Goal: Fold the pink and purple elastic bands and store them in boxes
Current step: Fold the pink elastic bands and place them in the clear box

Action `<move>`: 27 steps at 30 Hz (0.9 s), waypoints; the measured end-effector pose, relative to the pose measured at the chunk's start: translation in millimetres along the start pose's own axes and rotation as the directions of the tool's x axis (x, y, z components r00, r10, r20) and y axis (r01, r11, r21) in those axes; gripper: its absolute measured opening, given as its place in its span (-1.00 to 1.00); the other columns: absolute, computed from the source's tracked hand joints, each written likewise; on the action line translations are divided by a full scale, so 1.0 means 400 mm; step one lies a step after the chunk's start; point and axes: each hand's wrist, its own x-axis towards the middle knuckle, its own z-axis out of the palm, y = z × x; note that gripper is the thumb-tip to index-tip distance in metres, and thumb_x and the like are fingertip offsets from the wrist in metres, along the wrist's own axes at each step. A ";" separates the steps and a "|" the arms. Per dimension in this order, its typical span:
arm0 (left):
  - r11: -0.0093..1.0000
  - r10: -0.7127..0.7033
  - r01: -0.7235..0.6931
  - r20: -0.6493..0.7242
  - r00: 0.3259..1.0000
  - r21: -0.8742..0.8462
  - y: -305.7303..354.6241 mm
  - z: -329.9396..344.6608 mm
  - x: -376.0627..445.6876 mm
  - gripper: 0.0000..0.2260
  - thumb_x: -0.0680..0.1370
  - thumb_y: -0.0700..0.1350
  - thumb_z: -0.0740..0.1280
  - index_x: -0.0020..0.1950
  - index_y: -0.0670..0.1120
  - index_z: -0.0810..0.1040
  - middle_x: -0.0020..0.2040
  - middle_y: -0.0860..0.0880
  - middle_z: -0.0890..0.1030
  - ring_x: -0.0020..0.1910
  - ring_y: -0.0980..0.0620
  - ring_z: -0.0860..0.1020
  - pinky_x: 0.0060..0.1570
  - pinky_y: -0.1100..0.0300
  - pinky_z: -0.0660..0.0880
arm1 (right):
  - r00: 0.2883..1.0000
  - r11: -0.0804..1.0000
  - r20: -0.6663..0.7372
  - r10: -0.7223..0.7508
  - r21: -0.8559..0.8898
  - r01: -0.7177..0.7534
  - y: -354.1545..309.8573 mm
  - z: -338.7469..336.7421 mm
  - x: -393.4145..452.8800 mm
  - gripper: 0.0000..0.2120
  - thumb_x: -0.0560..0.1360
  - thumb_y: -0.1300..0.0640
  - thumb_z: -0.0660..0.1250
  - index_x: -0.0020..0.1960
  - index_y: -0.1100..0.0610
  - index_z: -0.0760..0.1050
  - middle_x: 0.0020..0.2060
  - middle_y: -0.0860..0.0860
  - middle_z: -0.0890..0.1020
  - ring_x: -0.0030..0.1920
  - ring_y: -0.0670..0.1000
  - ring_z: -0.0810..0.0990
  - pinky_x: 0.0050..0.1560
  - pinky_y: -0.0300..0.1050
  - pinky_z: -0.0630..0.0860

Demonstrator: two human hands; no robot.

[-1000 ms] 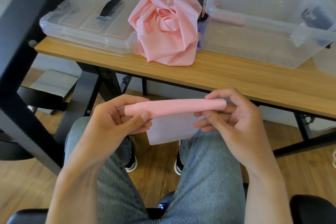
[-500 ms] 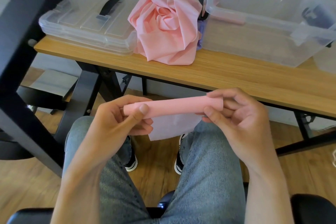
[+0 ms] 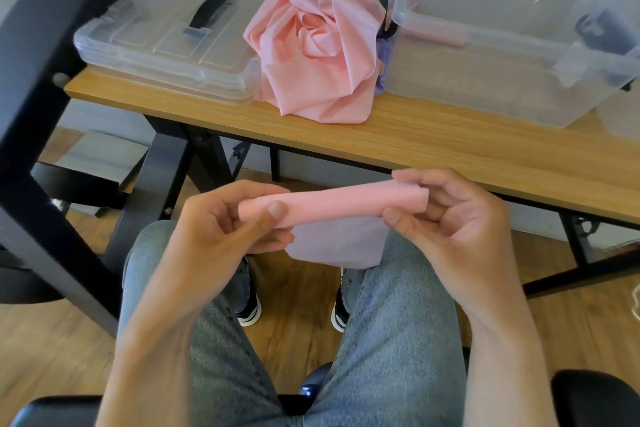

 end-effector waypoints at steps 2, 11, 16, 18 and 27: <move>1.000 0.018 -0.018 -0.014 1.000 -0.008 -0.003 -0.004 0.003 -0.75 0.49 -0.22 0.42 0.16 -0.14 0.66 0.00 -0.05 0.74 -0.09 -0.09 0.74 -0.12 0.11 0.70 | 0.999 0.999 0.012 0.036 0.023 -0.037 0.001 0.003 0.001 -0.61 0.39 0.23 0.53 0.21 0.06 0.61 0.04 0.02 0.76 0.02 0.07 0.77 0.05 -0.07 0.69; 1.000 -0.013 0.013 -0.019 1.000 -0.012 -0.007 -0.006 0.002 -0.78 0.49 -0.19 0.41 0.13 -0.13 0.67 -0.03 -0.04 0.75 -0.14 -0.11 0.75 -0.15 0.04 0.70 | 1.000 1.000 0.012 -0.006 0.008 0.006 0.010 0.001 0.004 -0.67 0.38 0.30 0.55 0.12 0.11 0.64 0.04 0.04 0.75 0.07 0.05 0.74 0.01 -0.17 0.67; 0.995 0.087 -0.086 -0.001 0.996 0.054 -0.007 -0.013 0.002 -0.79 0.46 -0.24 0.46 0.08 -0.11 0.69 0.00 -0.04 0.74 -0.05 -0.07 0.73 -0.14 0.16 0.69 | 0.998 0.998 0.038 0.041 -0.039 -0.040 0.015 -0.001 0.004 -0.66 0.38 0.24 0.56 0.12 0.04 0.68 0.01 -0.02 0.76 0.03 0.00 0.74 -0.03 -0.23 0.65; 0.991 0.100 -0.100 0.006 0.995 0.086 -0.009 -0.017 0.002 -0.76 0.44 -0.21 0.48 0.10 -0.07 0.68 0.03 -0.04 0.73 -0.03 -0.07 0.72 -0.12 0.15 0.69 | 0.999 0.999 0.029 0.024 -0.045 -0.023 0.015 0.002 0.004 -0.73 0.38 0.25 0.56 0.06 0.06 0.69 -0.01 -0.03 0.77 0.03 -0.02 0.74 -0.04 -0.26 0.63; 0.994 0.087 -0.087 0.011 0.996 0.066 -0.013 -0.014 0.000 -0.76 0.41 -0.20 0.49 0.07 -0.07 0.69 0.02 0.01 0.73 -0.04 -0.02 0.71 -0.17 0.21 0.67 | 0.999 1.000 0.051 0.012 -0.030 -0.010 0.011 0.002 0.003 -0.69 0.38 0.24 0.56 0.10 0.05 0.67 -0.01 0.02 0.77 -0.01 0.04 0.76 -0.04 -0.18 0.67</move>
